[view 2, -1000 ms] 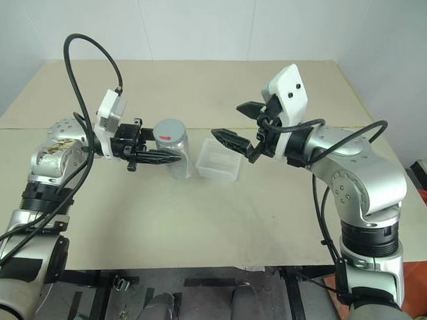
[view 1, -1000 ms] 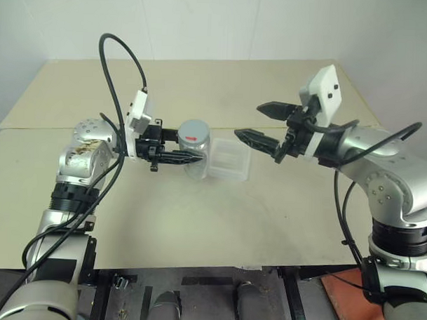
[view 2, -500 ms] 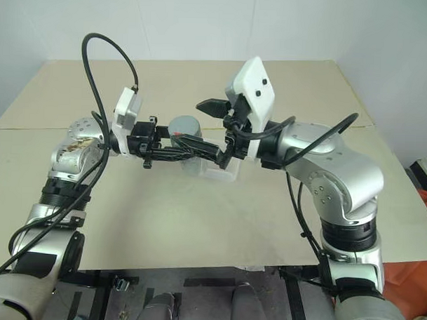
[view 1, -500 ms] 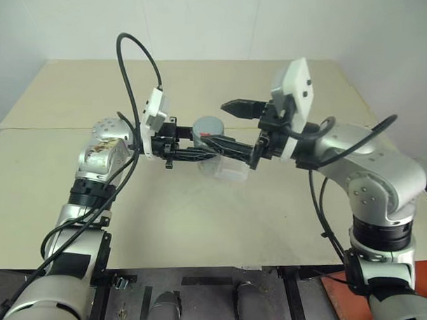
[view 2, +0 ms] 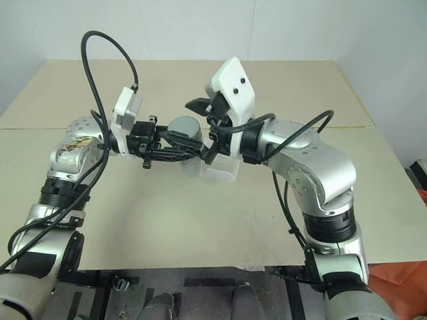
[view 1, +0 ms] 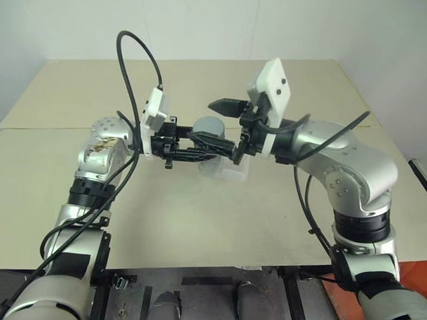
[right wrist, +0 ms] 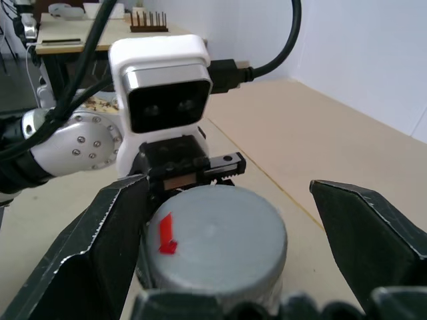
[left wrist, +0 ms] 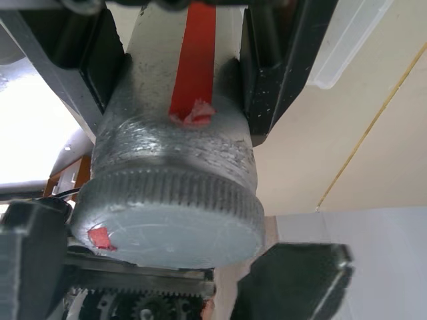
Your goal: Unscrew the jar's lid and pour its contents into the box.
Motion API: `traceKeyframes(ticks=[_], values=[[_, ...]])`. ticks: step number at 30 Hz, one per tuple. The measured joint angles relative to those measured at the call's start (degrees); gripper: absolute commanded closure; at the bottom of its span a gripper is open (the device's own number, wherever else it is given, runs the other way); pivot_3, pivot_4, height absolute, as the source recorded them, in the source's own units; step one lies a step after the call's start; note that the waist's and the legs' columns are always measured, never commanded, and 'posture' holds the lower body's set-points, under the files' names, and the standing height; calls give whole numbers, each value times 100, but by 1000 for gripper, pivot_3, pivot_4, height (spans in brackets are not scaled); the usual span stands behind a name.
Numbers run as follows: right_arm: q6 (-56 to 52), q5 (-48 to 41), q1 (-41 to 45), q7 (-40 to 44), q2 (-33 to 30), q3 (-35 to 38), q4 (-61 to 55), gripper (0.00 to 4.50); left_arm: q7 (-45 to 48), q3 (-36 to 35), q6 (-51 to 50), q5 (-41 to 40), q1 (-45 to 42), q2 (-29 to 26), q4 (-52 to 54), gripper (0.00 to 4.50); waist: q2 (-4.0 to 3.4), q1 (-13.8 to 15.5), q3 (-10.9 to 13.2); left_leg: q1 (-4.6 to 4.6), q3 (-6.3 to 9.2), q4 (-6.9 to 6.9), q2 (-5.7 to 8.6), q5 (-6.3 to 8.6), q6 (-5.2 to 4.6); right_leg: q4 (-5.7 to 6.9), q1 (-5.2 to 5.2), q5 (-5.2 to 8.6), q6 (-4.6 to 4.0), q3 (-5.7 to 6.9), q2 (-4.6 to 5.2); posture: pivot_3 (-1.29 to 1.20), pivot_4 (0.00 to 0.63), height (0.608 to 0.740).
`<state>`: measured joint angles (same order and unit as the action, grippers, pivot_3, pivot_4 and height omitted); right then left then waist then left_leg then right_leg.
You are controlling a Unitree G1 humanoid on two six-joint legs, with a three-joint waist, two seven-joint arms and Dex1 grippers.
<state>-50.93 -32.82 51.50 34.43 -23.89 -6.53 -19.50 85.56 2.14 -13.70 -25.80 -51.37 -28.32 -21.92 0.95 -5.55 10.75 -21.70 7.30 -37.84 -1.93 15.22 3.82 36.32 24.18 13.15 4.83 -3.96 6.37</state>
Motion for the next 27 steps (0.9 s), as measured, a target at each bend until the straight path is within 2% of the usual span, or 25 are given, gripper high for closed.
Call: traceKeyframes(ticks=[13, 19, 27], values=[[75, -6, -186, 338, -482, 8, -32, 30, -61, -31, -48, 4, 55, -320, -1, 2592, 0, -8, 0, 0, -1, 0, 0, 0, 0, 0, 1, 0, 0, 0, 0, 0, 150, 740], [76, 119, -258, 167, -800, 522, 198, 30, 102, -101, -84, -31, 112, -502, 89, 2592, 0, 21, 0, -2, -1, 1, 0, 0, 0, -2, 0, 0, 0, 1, 1, 0, 150, 740], [51, -22, -524, 256, -1010, 747, -23, 30, 62, -102, -155, -31, 184, -502, 121, 2592, 0, 8, 0, -3, -1, 0, 0, 0, -1, -3, 0, 0, 0, 0, 0, 0, 150, 740]])
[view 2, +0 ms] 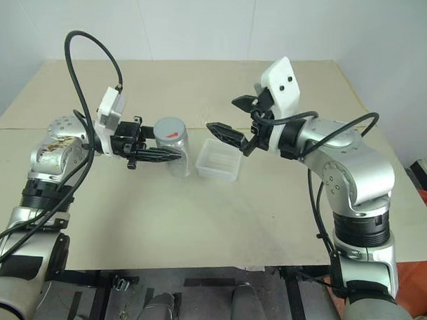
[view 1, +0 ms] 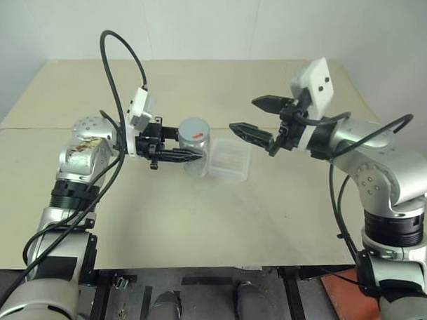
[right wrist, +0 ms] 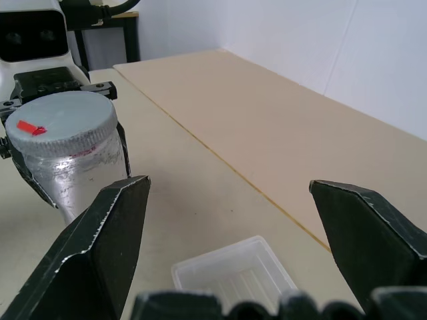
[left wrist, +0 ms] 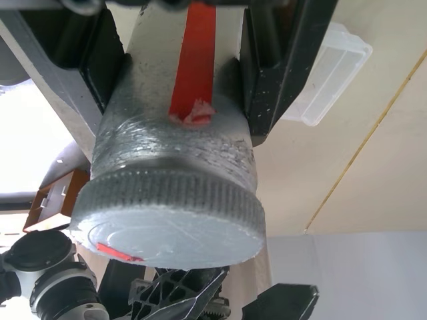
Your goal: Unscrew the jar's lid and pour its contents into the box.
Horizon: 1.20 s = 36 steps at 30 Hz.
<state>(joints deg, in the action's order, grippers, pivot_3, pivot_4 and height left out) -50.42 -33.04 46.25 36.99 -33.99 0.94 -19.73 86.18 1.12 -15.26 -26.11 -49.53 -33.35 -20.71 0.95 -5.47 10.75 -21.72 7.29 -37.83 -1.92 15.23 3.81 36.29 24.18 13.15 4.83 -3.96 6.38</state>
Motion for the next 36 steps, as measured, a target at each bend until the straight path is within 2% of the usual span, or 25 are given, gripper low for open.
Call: traceKeyframes(ticks=[6, 14, 24, 36], values=[[-248, -552, 1, -5, 169, 26, -557, 30, -170, 35, 23, 28, -1, 342, -22, 2592, 0, -2, 0, 2, 1, -1, 0, 0, 0, 0, -2, 0, 0, 0, 0, 0, 150, 740], [-260, -428, 214, -318, 727, -528, -530, 30, -176, 122, 32, 33, -45, 614, -43, 2592, 0, -14, 0, 2, 1, 0, 0, 0, 0, 2, 0, 0, 0, 0, 0, 0, 150, 740], [17, 72, 513, -320, 1236, -956, 205, 30, -173, 125, 3, 23, -37, 583, 91, 2592, 0, -10, 0, 2, 2, -1, 0, -1, 2, 3, 0, 0, 0, 0, 0, 0, 150, 740], [176, 112, 471, -46, 1031, -927, 305, 30, -235, 80, -138, 2, 42, 279, 250, 2592, 0, -11, 0, 2, 2, 0, 0, -1, 2, 4, 1, 0, 0, 0, 0, 0, 150, 740]])
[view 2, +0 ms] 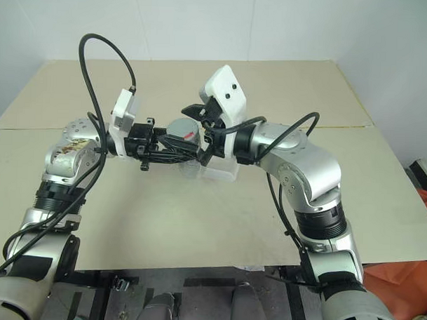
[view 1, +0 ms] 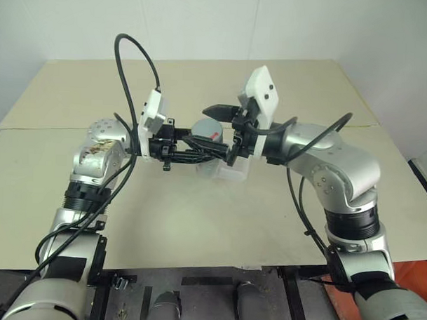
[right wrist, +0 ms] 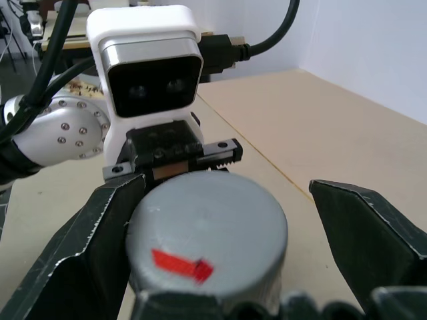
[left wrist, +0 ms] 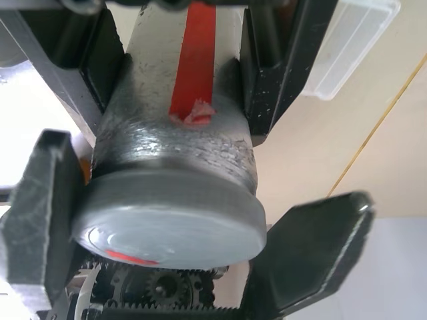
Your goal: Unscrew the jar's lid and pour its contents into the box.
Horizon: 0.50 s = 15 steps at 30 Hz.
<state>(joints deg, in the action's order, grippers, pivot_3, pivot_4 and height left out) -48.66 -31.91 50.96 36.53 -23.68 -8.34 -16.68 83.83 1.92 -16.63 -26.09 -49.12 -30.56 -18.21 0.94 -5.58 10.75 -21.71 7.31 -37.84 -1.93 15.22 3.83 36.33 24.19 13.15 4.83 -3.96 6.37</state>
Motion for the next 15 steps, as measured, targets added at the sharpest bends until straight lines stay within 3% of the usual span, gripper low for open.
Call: traceKeyframes(ticks=[15], values=[[-1, -214, -443, 27, -716, 650, -261, 30, 113, -148, -88, -98, 109, -229, 55, 2592, 0, 9, 0, -1, -1, 0, 0, 0, -1, -2, -1, 0, 0, 0, 0, 0, 150, 740]])
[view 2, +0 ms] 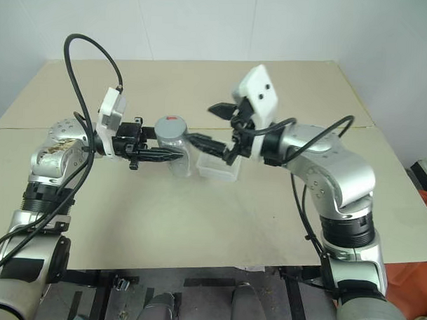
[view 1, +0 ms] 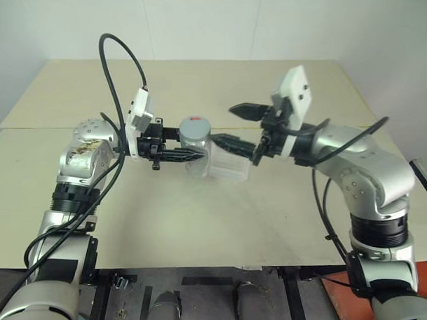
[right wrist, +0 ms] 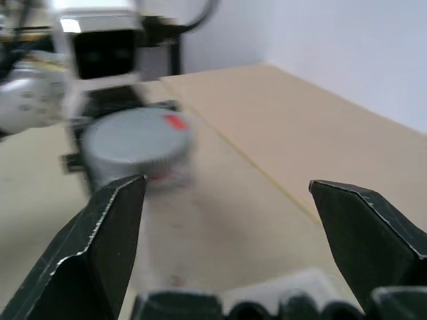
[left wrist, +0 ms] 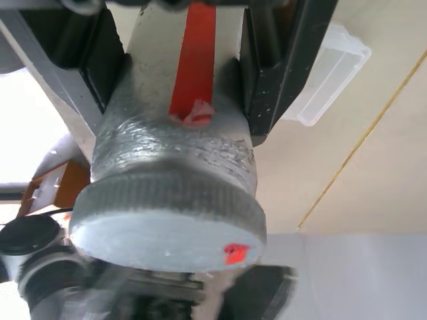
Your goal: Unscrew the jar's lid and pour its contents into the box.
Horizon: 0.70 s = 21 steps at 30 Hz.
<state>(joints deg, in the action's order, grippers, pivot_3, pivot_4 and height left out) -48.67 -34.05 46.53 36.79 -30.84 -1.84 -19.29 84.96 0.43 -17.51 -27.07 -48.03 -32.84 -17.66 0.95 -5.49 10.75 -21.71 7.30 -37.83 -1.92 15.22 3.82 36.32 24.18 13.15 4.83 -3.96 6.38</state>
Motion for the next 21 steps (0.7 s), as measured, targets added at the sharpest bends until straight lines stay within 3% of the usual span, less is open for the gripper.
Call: traceKeyframes(ticks=[11, 21], values=[[-70, -339, -187, 322, -310, 47, -395, 30, -103, 24, 120, 37, -35, 209, -164, 2592, 0, 2, 0, 0, -1, 0, 0, 0, 0, -8, 0, 0, 0, 0, 0, 0, 150, 740], [-130, -215, 270, -176, 341, -322, -437, 30, -94, 110, 247, 127, -180, 410, -335, 2592, 0, -9, 0, 2, 0, 0, 0, 0, 0, 0, 0, 0, 0, 0, -1, 0, 150, 740]])
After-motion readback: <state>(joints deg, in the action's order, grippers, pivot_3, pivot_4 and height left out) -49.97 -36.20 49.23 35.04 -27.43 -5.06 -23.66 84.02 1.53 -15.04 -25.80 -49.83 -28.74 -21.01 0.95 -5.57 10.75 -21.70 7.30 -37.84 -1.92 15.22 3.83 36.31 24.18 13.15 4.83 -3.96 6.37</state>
